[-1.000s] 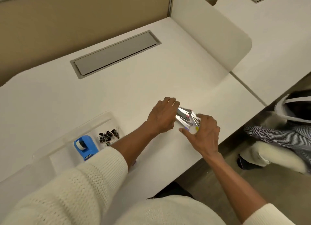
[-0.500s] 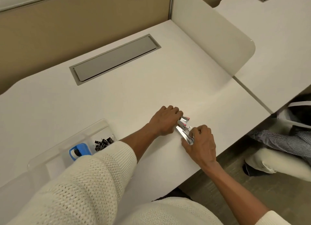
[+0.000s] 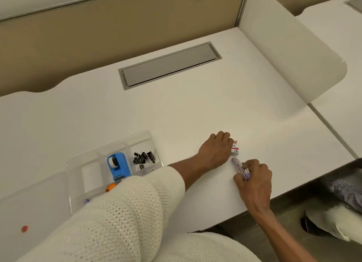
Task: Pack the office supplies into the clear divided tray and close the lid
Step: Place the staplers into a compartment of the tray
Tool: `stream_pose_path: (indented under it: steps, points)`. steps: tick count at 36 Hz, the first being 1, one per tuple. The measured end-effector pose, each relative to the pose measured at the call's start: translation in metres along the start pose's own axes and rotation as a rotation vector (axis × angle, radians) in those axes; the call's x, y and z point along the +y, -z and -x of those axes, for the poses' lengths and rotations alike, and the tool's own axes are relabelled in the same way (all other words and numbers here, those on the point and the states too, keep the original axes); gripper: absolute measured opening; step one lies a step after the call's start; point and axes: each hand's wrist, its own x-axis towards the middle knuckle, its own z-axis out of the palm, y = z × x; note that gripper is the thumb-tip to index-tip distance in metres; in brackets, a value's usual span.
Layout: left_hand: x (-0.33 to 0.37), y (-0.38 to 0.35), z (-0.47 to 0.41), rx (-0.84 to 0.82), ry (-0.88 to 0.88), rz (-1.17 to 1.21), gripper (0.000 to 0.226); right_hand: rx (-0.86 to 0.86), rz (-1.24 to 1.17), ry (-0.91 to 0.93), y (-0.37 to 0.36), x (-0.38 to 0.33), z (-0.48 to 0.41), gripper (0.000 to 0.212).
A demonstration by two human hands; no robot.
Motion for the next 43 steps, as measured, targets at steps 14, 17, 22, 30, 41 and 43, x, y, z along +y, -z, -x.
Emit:
stream_pose_path:
  steps: [14,17,22,30,41,43]
  points:
    - [-0.001,0.006,0.044,-0.091,0.243,0.129,0.032,-0.098,-0.149,0.005,-0.011,-0.019,-0.005,0.035]
    - [-0.006,0.01,0.05,-0.195,0.292,0.217,0.038,-0.12,-0.21,-0.013,-0.014,-0.027,-0.007,0.032]
    - [-0.019,0.023,0.072,-0.222,0.396,0.47,0.033,-0.164,-0.287,-0.084,-0.018,-0.048,-0.008,0.03]
    - [-0.048,0.058,0.134,0.059,0.714,0.861,0.035,-0.235,-0.509,0.017,-0.016,-0.109,0.008,0.026]
    - [-0.144,0.048,0.275,0.169,1.363,0.722,0.047,-0.424,-0.679,0.184,-0.021,-0.215,0.047,0.024]
    - [-0.157,0.038,0.299,0.13,1.454,0.664,0.05,-0.467,-0.672,0.209,-0.028,-0.231,0.059,0.021]
